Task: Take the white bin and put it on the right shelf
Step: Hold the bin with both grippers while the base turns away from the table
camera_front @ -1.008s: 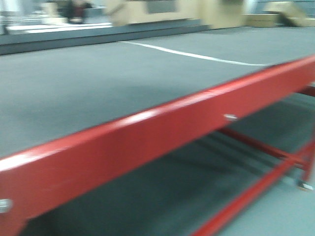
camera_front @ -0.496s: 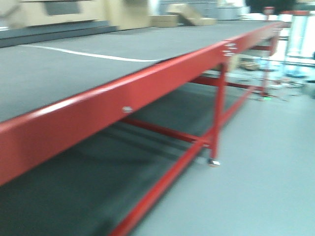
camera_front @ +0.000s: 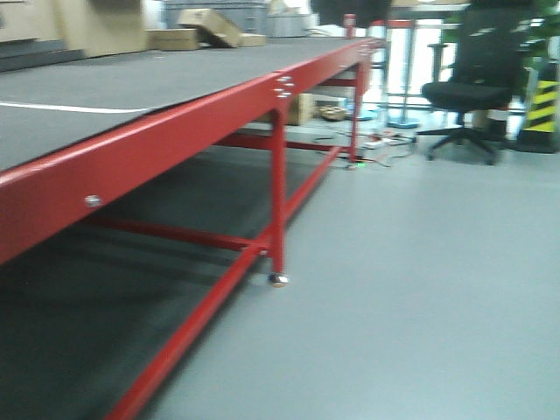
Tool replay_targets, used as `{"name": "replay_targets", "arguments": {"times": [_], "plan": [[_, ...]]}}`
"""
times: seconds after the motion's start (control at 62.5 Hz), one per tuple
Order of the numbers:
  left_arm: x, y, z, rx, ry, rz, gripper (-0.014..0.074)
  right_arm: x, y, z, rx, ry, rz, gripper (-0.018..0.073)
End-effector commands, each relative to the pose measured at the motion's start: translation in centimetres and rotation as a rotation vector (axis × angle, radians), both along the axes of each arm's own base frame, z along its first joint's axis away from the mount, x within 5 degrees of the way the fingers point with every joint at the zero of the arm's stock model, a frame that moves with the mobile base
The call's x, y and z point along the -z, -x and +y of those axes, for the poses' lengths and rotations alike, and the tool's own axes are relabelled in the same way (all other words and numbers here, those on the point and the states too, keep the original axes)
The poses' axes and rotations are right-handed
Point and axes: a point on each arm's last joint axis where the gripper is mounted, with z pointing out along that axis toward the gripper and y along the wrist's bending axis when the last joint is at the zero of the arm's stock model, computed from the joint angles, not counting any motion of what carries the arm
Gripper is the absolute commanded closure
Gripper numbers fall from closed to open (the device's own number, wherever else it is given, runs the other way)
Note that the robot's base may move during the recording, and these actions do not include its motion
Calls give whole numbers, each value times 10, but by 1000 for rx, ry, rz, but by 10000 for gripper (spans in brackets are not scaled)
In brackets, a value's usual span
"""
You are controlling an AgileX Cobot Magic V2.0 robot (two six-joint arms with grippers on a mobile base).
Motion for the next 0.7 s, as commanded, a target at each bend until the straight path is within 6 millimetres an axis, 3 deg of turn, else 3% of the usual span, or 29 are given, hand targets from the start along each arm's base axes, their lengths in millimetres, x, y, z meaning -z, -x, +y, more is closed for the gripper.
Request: {"name": "replay_targets", "arguments": {"times": [0.0,0.688], "plan": [[-37,35,-12,171,77,-147,694,-23,22,8,-124,-72,-124,382],[-37,35,-12,171,77,-147,694,-23,22,8,-124,-72,-124,382]]}}
